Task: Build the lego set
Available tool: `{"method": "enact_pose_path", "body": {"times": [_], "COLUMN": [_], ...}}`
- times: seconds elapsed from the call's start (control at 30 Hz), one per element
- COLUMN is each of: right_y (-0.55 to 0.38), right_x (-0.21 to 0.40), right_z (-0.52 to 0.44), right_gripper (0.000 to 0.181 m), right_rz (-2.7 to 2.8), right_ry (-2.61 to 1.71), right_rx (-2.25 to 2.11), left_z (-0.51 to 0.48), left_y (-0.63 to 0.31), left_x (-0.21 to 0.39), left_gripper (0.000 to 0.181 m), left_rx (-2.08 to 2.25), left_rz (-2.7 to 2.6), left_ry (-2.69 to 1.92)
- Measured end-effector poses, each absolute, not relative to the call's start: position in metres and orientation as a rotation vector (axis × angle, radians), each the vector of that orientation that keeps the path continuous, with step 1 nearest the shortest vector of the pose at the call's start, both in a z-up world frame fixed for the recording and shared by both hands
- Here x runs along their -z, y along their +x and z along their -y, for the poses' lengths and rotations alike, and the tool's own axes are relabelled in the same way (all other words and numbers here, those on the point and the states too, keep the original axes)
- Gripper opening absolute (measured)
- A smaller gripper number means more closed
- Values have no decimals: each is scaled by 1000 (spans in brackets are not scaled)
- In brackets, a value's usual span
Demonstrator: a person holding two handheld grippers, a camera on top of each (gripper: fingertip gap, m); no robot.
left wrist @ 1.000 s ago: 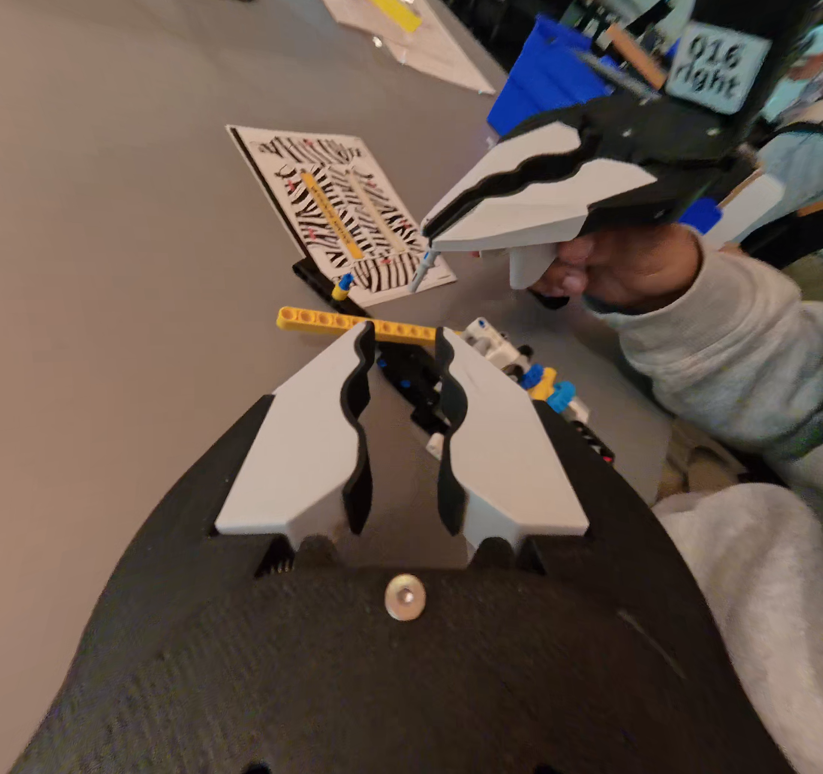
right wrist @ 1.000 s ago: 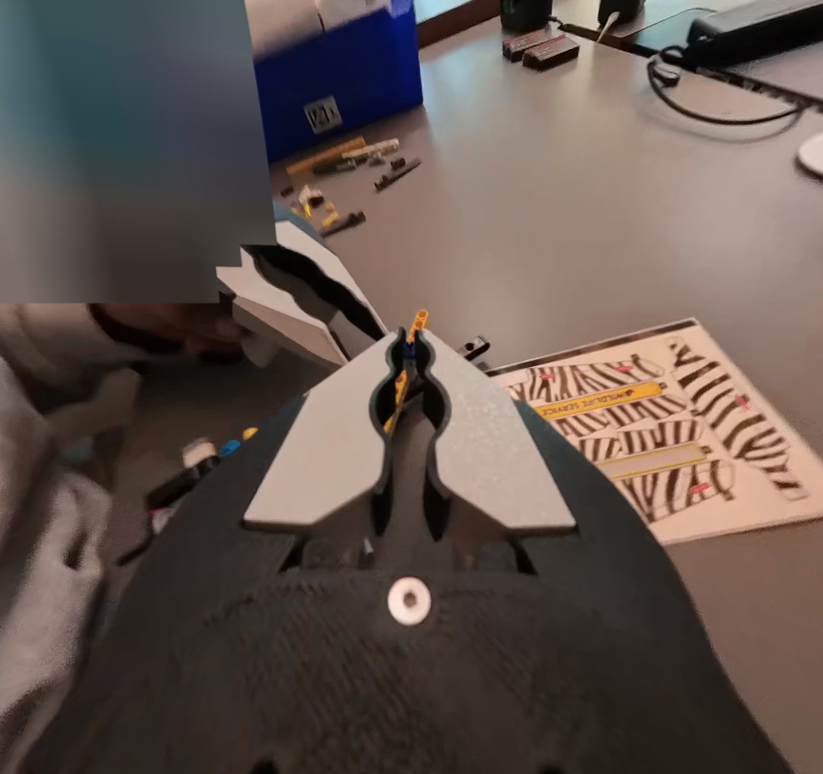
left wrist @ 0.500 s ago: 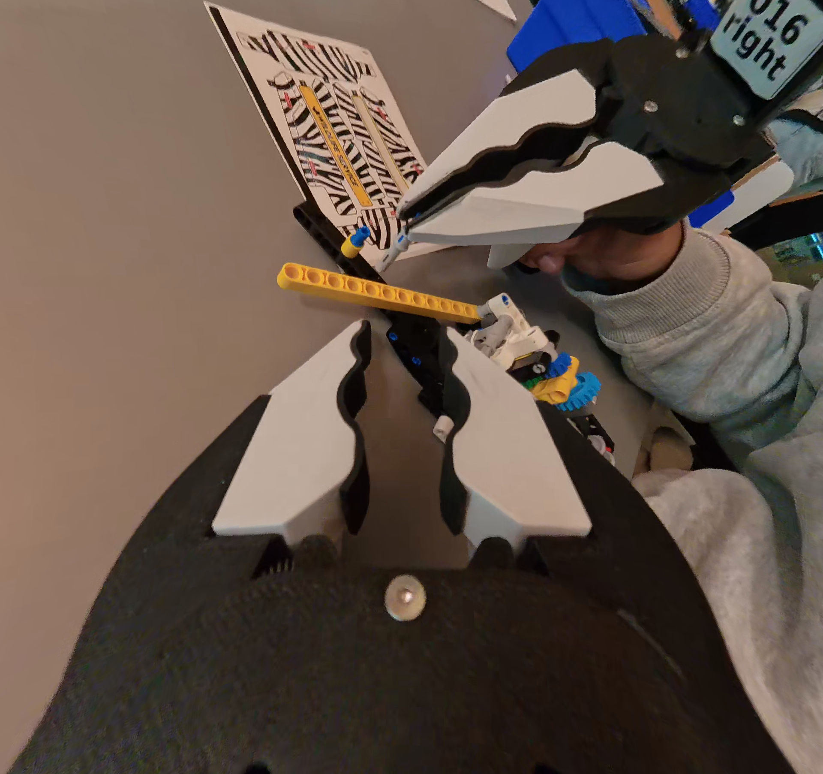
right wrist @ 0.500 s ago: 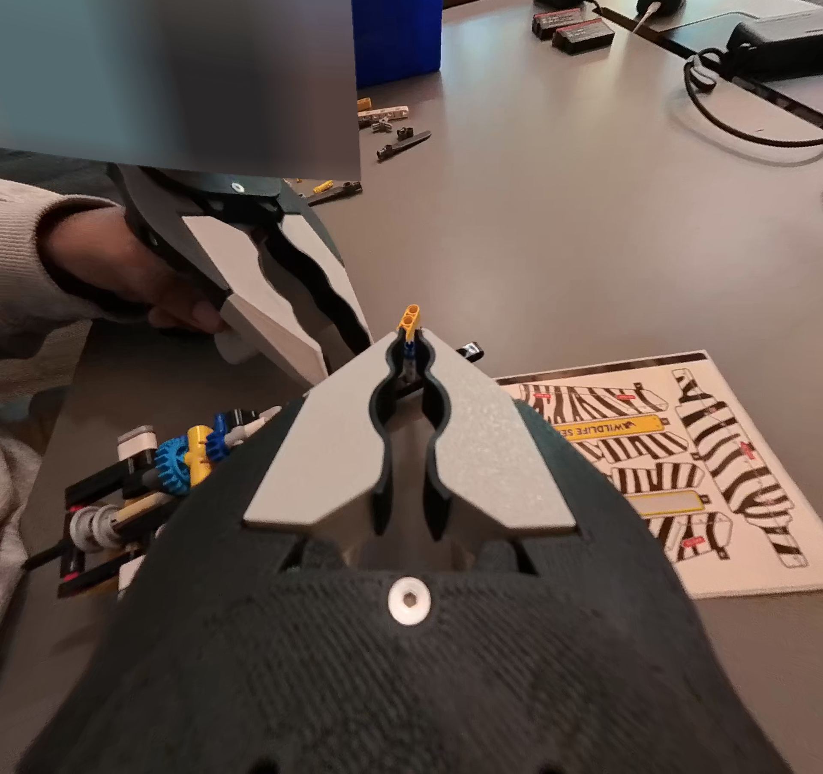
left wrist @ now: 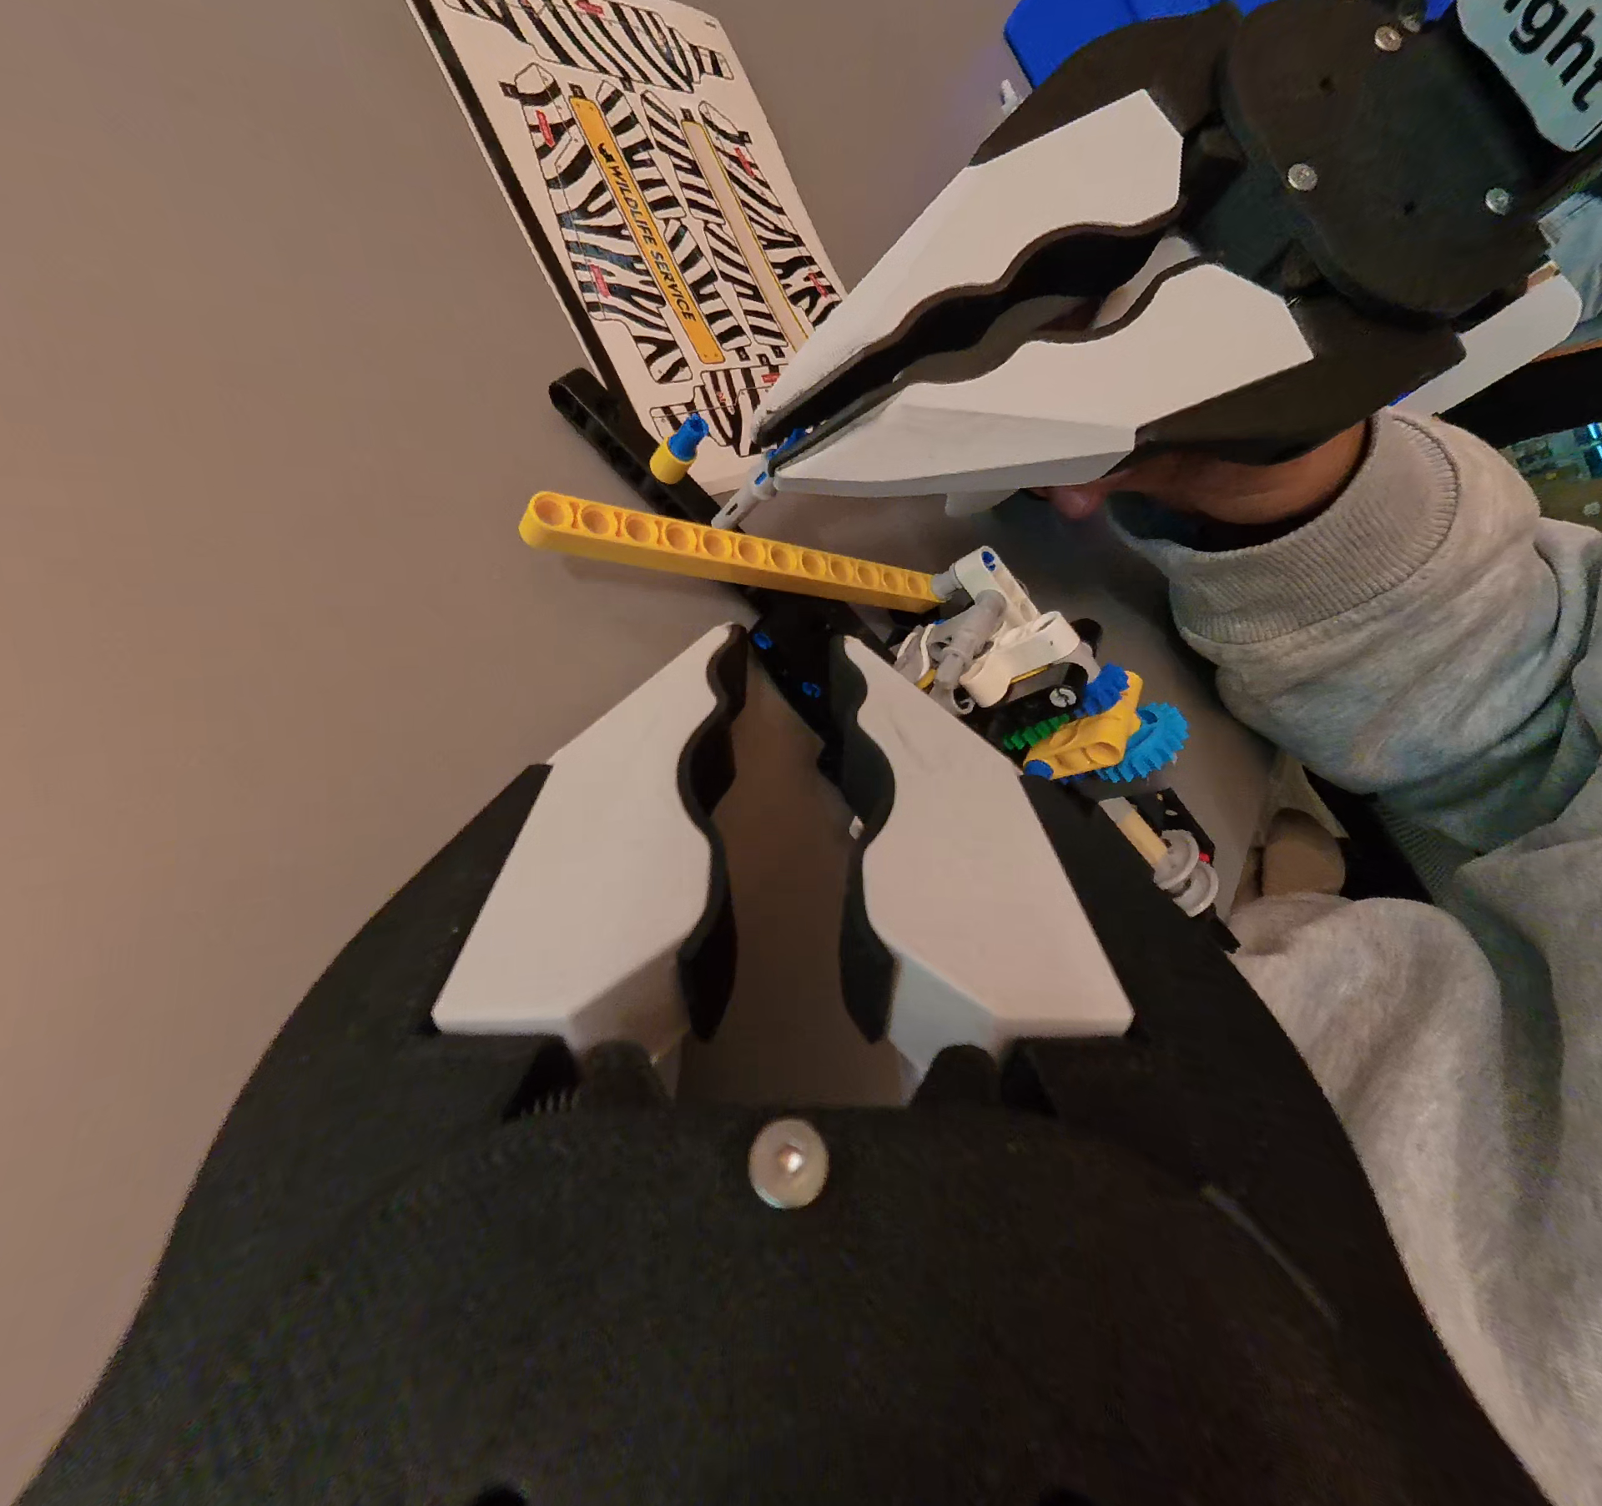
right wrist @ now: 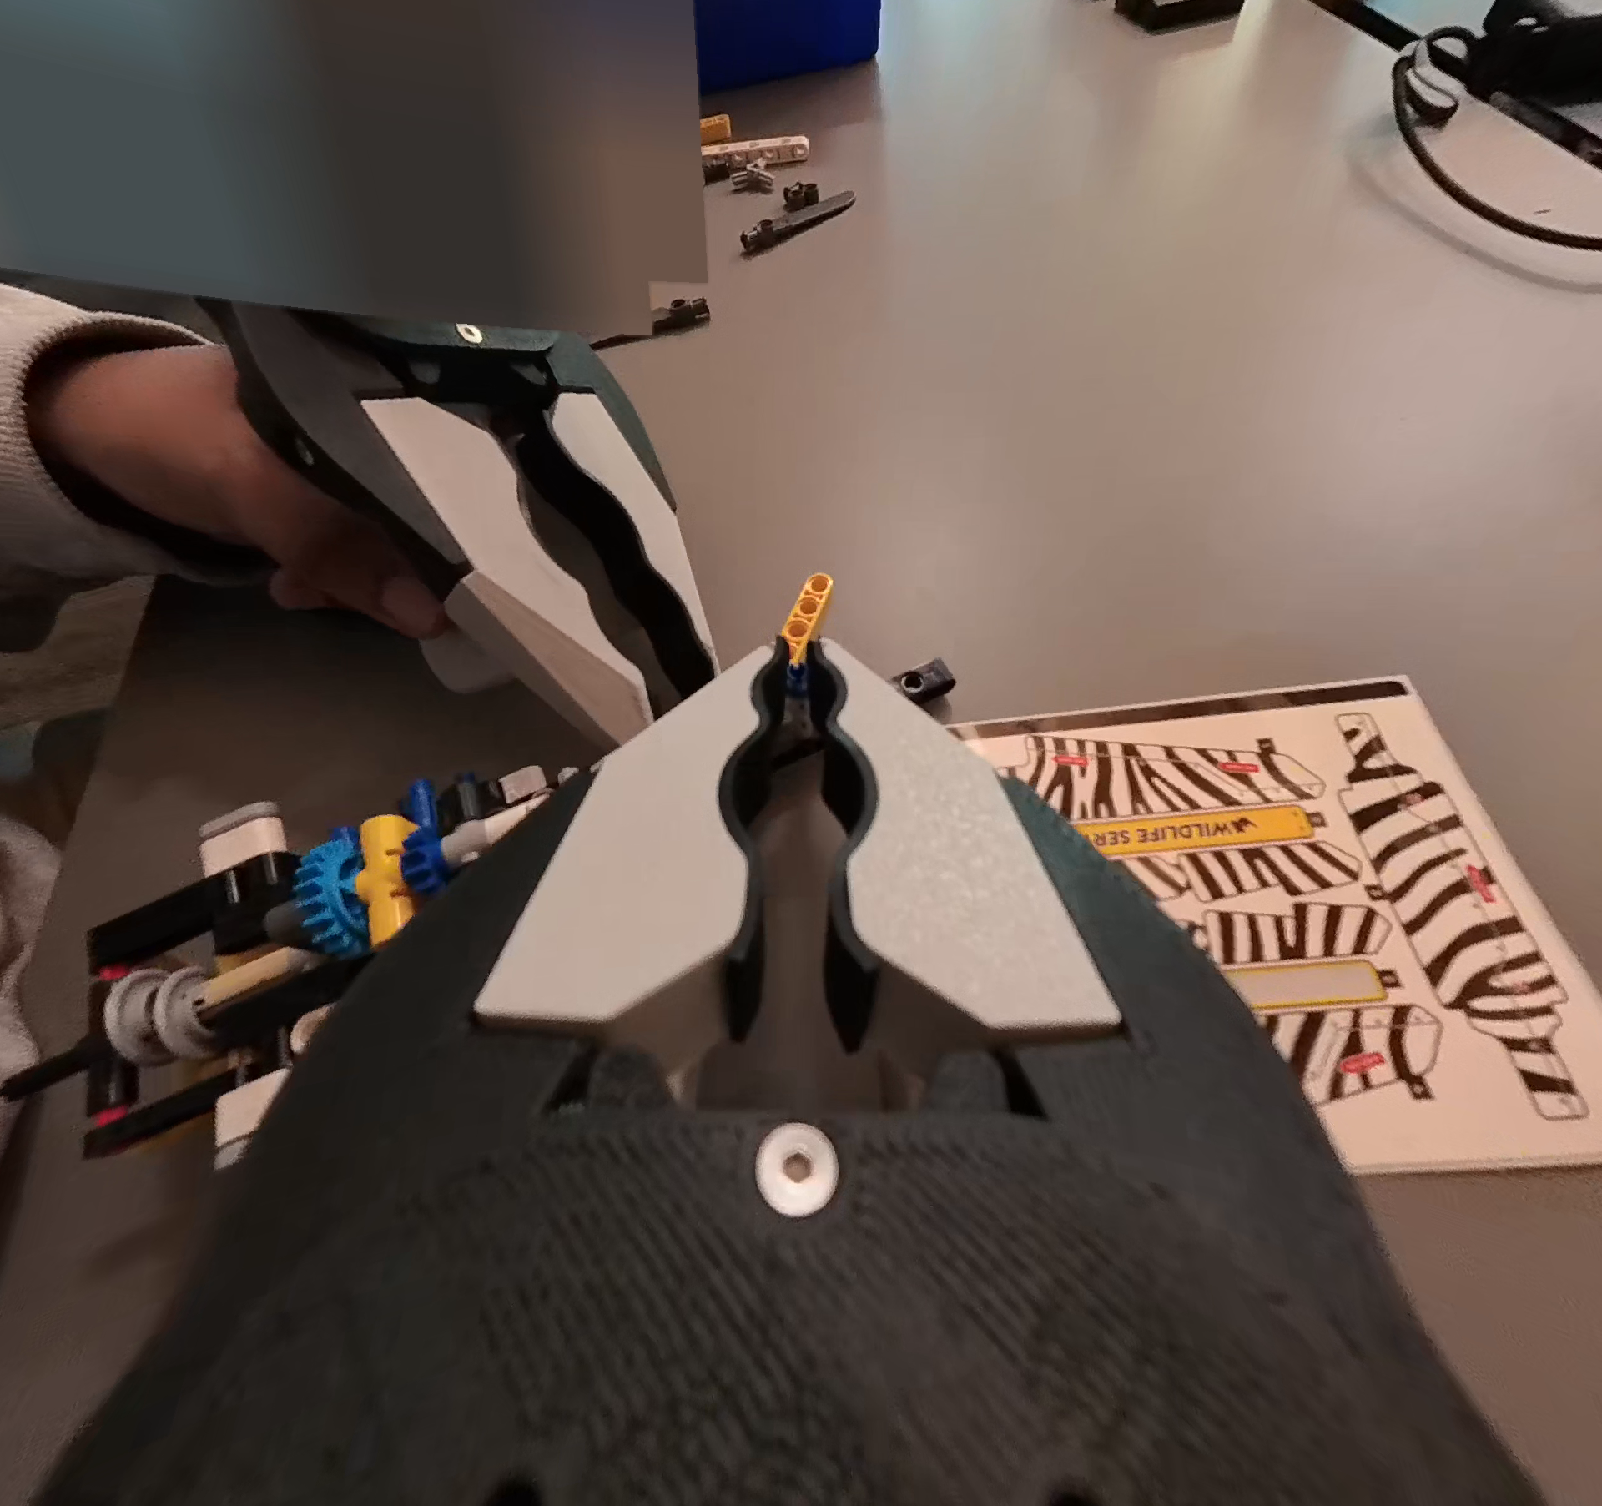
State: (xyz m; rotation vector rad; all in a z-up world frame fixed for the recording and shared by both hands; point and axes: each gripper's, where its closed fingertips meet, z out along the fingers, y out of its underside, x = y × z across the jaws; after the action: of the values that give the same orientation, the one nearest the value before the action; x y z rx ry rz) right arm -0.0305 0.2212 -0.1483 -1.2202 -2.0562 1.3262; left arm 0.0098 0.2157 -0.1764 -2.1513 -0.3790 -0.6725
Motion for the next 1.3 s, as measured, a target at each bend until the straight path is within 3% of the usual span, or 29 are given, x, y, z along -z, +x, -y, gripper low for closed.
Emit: {"method": "enact_pose_path", "body": {"times": [1.3], "right_y": [-32], "right_x": [154], "right_z": [-219], "right_gripper": [4], "right_rz": [2168], "right_ry": [-1380], "right_rx": [-1258], "left_z": [-218], "left_y": [10], "left_x": [178], "left_gripper": [15], "left_rx": [682], "left_rz": [397], "left_ry": [-2148]}}
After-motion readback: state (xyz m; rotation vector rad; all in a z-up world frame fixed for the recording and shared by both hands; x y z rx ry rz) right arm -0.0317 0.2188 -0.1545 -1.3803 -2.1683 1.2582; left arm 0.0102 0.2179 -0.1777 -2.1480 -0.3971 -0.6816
